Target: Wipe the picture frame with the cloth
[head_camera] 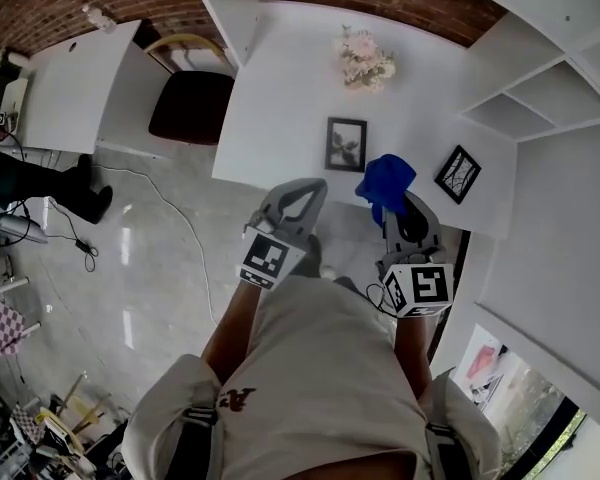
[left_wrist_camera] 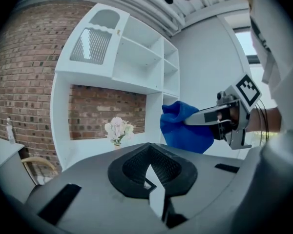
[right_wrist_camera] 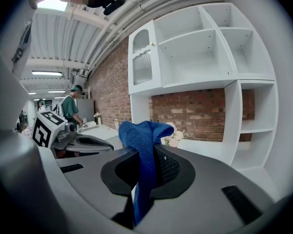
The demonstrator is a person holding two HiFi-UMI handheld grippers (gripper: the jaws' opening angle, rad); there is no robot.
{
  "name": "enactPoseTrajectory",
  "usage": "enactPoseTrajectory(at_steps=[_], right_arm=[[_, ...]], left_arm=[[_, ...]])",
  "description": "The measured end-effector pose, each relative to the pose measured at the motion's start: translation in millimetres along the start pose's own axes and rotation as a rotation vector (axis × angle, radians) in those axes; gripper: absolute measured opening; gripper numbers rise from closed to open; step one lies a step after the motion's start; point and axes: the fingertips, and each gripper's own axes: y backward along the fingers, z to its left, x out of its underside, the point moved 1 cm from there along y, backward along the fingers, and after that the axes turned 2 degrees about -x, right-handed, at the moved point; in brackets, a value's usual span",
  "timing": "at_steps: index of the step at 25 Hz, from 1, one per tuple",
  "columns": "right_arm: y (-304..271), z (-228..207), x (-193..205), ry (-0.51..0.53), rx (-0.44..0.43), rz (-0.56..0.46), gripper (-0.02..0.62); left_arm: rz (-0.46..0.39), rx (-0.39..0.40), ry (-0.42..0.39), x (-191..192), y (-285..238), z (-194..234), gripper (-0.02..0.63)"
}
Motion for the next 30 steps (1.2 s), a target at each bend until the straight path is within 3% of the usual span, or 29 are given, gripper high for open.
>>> enactPoseTrajectory(at_steps=[18,30], right_arm=[[-61.9,-14.9,81.4,-0.052,0.089,0.255,0.028],[-88.5,-16.0,124.9,-0.076,0.096,0.326,0.028]], left_arm=[[0.184,0.141,-0.007,96.3,-64.0,36.7,0.0],[0.276,0.187,-0.002,149.9,-92.4,42.8,0.0]])
